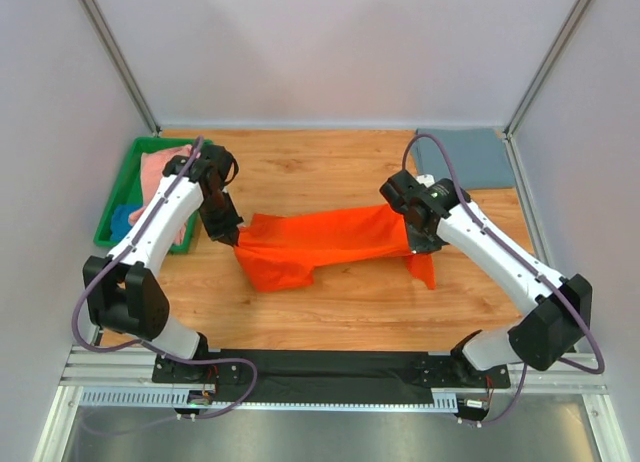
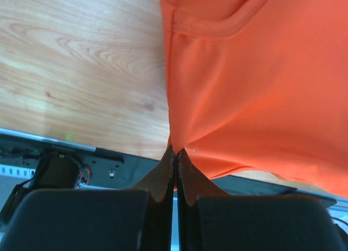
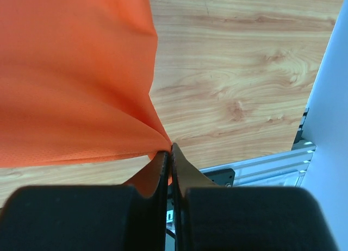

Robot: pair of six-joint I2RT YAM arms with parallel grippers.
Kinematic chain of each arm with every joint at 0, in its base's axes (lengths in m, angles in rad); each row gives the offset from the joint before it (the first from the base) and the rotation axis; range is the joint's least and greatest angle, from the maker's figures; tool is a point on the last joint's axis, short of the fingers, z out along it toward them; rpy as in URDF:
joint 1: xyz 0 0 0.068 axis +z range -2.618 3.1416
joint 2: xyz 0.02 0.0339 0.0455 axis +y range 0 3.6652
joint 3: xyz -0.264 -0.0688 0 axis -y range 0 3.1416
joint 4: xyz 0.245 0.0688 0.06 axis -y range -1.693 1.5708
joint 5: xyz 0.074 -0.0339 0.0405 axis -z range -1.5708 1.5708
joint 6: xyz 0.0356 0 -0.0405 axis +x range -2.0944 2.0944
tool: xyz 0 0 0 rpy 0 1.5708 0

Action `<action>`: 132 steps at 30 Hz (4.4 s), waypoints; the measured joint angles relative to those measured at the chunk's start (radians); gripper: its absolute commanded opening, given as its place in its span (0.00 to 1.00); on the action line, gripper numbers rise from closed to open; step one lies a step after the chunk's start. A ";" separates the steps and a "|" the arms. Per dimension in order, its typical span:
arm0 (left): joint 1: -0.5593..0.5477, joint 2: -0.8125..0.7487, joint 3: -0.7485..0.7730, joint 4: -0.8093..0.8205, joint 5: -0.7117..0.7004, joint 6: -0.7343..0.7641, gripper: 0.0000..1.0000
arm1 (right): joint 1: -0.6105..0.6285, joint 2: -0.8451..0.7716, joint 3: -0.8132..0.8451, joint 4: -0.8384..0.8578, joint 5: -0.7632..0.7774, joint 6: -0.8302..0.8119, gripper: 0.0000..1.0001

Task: Fold and stack the t-shirts
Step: Flatten the tshirt out

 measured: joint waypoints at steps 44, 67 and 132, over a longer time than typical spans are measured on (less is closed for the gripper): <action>0.048 -0.056 -0.468 0.634 0.142 0.092 0.43 | 0.024 0.175 -0.055 0.229 -0.409 -0.055 0.33; -0.088 -0.039 -0.629 0.745 0.088 -0.181 0.41 | 0.044 0.013 -0.229 0.227 -0.433 0.056 0.32; -0.087 -0.026 -0.383 0.447 -0.032 -0.145 0.00 | 0.224 0.119 -0.509 0.598 -0.320 0.234 0.19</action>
